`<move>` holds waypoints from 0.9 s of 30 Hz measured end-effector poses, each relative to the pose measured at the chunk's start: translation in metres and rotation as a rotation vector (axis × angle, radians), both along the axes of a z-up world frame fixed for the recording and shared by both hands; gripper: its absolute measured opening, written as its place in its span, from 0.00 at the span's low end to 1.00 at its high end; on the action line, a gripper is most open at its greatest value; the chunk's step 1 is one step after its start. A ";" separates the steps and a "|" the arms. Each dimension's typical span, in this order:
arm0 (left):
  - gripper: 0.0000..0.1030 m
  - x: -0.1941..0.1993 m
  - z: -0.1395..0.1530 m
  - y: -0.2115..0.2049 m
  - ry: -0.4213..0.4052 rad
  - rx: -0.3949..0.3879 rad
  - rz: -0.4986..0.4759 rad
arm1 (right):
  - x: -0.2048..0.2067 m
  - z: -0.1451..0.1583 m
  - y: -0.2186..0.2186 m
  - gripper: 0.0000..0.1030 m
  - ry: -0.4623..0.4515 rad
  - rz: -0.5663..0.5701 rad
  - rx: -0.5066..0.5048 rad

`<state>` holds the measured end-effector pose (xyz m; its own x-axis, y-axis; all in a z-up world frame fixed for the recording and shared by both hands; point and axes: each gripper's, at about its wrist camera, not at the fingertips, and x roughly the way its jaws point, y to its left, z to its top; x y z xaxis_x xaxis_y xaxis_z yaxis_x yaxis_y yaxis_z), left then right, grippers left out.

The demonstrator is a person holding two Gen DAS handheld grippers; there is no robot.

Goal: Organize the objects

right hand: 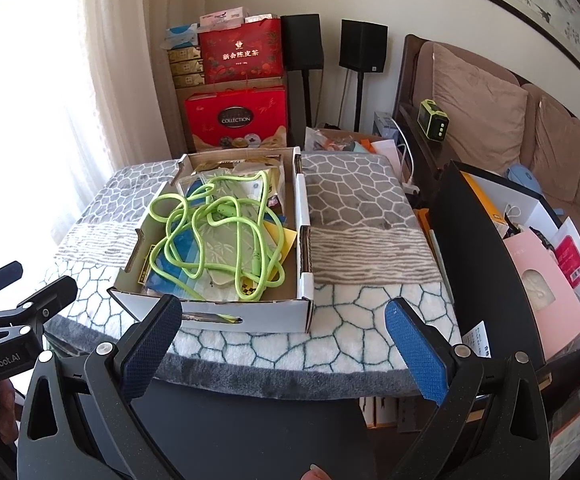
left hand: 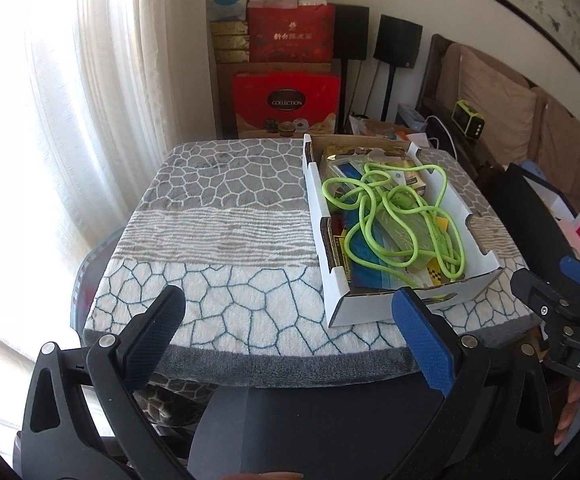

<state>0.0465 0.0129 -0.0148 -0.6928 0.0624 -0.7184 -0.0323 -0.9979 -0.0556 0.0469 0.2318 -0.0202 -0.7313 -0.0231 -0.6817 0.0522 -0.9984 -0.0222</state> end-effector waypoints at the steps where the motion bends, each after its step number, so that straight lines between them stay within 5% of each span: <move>1: 1.00 0.000 0.000 0.000 -0.001 0.001 0.000 | 0.000 0.000 0.000 1.00 0.000 0.000 0.000; 27: 1.00 0.002 -0.002 -0.002 -0.002 0.004 0.009 | 0.001 0.000 -0.001 1.00 0.000 0.001 -0.001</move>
